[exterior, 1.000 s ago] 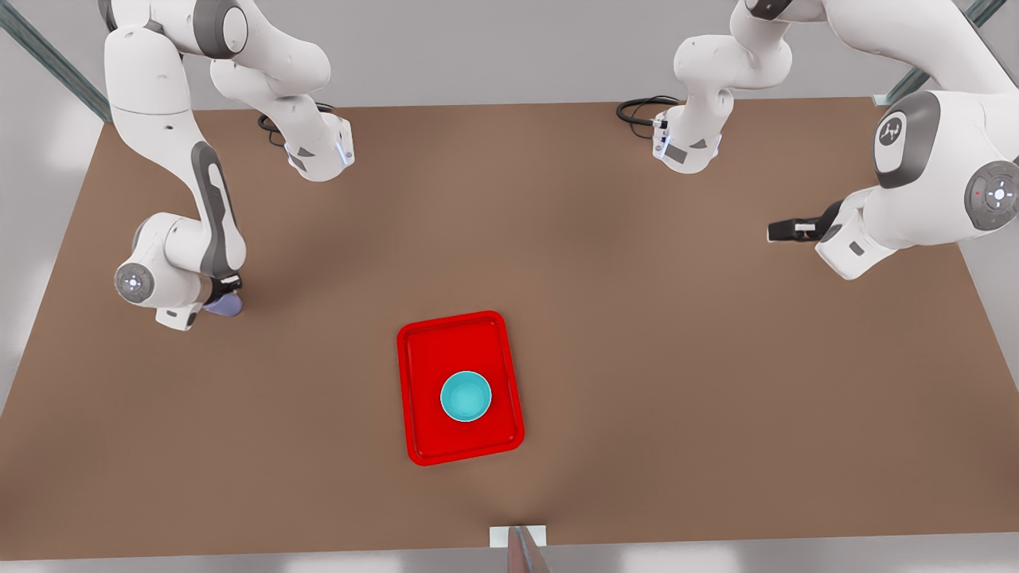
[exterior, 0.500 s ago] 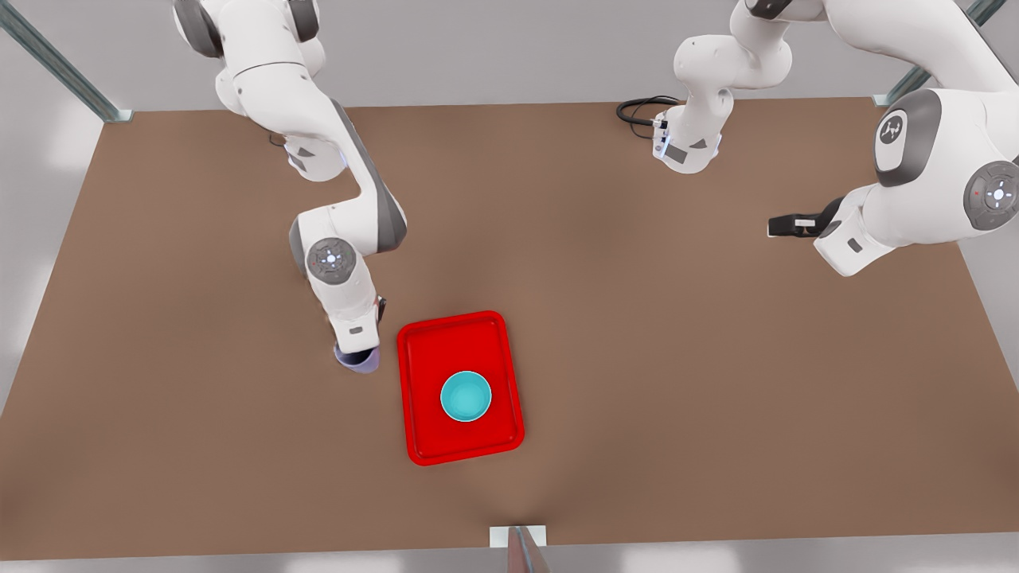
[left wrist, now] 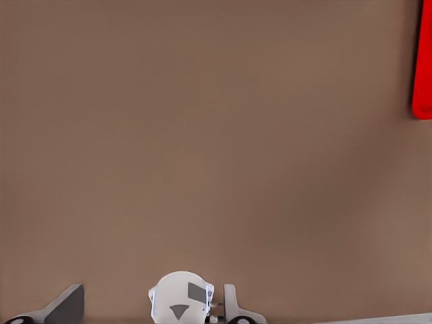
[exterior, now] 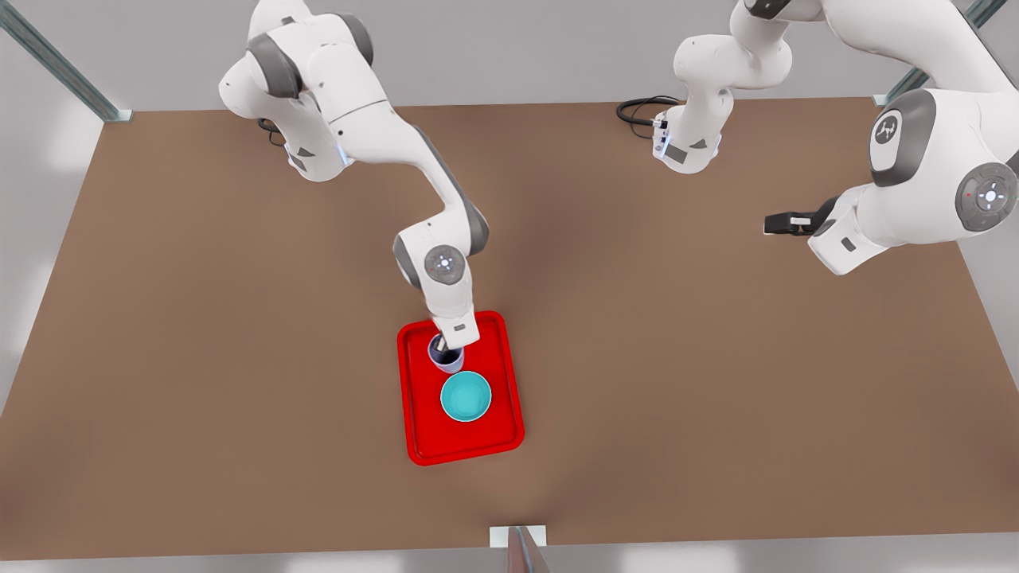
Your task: Place the bowl on the tray with the left arm and the cup on the tray with the right arm
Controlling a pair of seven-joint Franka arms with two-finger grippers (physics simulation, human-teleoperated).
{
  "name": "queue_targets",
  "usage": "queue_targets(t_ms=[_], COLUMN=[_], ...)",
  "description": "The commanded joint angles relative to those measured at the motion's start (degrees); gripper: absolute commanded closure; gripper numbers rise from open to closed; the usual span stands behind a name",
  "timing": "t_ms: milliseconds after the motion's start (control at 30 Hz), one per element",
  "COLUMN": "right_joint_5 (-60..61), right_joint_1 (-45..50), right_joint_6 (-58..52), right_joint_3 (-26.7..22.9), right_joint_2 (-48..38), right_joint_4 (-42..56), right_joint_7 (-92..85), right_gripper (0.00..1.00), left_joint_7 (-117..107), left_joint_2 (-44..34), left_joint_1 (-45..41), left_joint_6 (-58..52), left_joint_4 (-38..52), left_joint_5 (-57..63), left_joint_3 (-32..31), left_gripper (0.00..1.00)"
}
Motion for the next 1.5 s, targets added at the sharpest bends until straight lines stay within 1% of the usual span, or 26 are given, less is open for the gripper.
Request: queue_targets(t_ms=[0,33,67,100,133,500,567,600,667,733,767,833,867,933,967,1033,1133,1233,1467], right_joint_5=[0.25,0.34,0.34,0.34,0.52,0.78,0.69,0.69,0.61,-0.09,-3.60,-7.83,-8.62,-14.59,-15.13,-15.13,-15.04,-15.04,-15.21], right_joint_1=[-0.05,-0.05,-0.05,-0.05,-0.05,-0.14,-0.14,-0.41,-3.04,-8.84,-10.94,-18.76,-20.53,-22.38,-23.08,-24.05,-24.93,-29.85,-29.94], right_joint_6=[2.39,2.39,2.48,2.48,2.48,2.21,0.19,-3.14,-12.45,-25.11,-31.43,-42.07,-45.33,-50.78,-52.80,-56.50,-57.82,-57.90,-58.34], right_joint_3=[0.20,0.20,0.20,0.20,0.20,0.38,0.47,0.55,0.55,0.47,0.38,-0.41,-5.06,-5.86,-5.86,-5.86,-5.60,-1.55,-1.64], right_joint_2=[0.22,0.22,0.48,0.57,0.57,0.31,-0.13,-1.10,-6.37,-12.43,-15.51,-22.27,-25.01,-25.80,-25.80,-25.89,-25.80,-25.71,-25.62], right_joint_4=[0.03,0.03,0.12,0.03,0.03,1.62,2.49,2.49,2.49,2.49,2.76,3.63,3.90,8.46,10.49,13.57,14.36,14.80,14.89], right_joint_7=[5.01,5.01,4.92,5.01,5.01,4.66,4.57,4.57,4.31,4.31,4.48,6.15,6.24,6.33,6.33,7.12,8.26,8.35,9.49], right_gripper=[0.79,0.71,0.55,0.14,0.00,0.00,0.00,0.00,0.00,0.00,0.00,0.00,0.00,0.00,0.00,0.00,0.00,0.00,0.00], left_joint_7=[0.13,0.13,0.13,0.04,0.04,0.13,0.13,0.04,0.13,0.13,0.22,0.48,0.66,0.40,0.40,0.40,0.31,0.39,0.31], left_joint_2=[-0.03,-0.11,-0.11,-0.11,-0.11,-0.03,-0.03,-0.11,-0.11,0.06,0.06,0.06,0.24,0.41,0.50,2.26,2.52,2.52,2.87], left_joint_1=[0.00,0.00,0.00,0.00,0.00,0.00,0.00,0.00,0.00,-0.61,-1.23,-1.58,-1.41,-1.41,-1.23,-1.05,-1.05,-1.05,-1.05], left_joint_6=[-0.08,-0.08,-0.08,-0.17,-0.35,-0.26,-0.26,-0.35,-0.43,-0.52,-0.52,-0.52,-0.87,-1.05,-0.87,-1.40,-1.40,-1.31,-1.75], left_joint_4=[0.03,0.03,-0.06,0.03,0.03,-0.06,0.03,-0.06,-0.06,0.03,0.03,0.12,1.52,1.70,1.70,4.60,4.78,4.78,6.10], left_joint_5=[-0.04,-0.04,-0.04,0.05,0.05,-0.04,-0.04,-0.04,-0.04,0.40,0.31,0.14,0.31,0.22,0.14,0.14,0.22,0.14,0.05], left_joint_3=[0.00,0.00,0.00,0.00,0.00,0.00,0.00,0.00,0.00,-0.09,-0.09,0.00,0.09,0.09,0.09,0.27,0.27,0.27,0.35], left_gripper=[0.00,0.00,0.00,0.00,0.00,0.00,0.00,0.00,0.00,0.00,0.00,0.00,0.00,0.00,0.00,0.00,0.00,0.00,0.00])
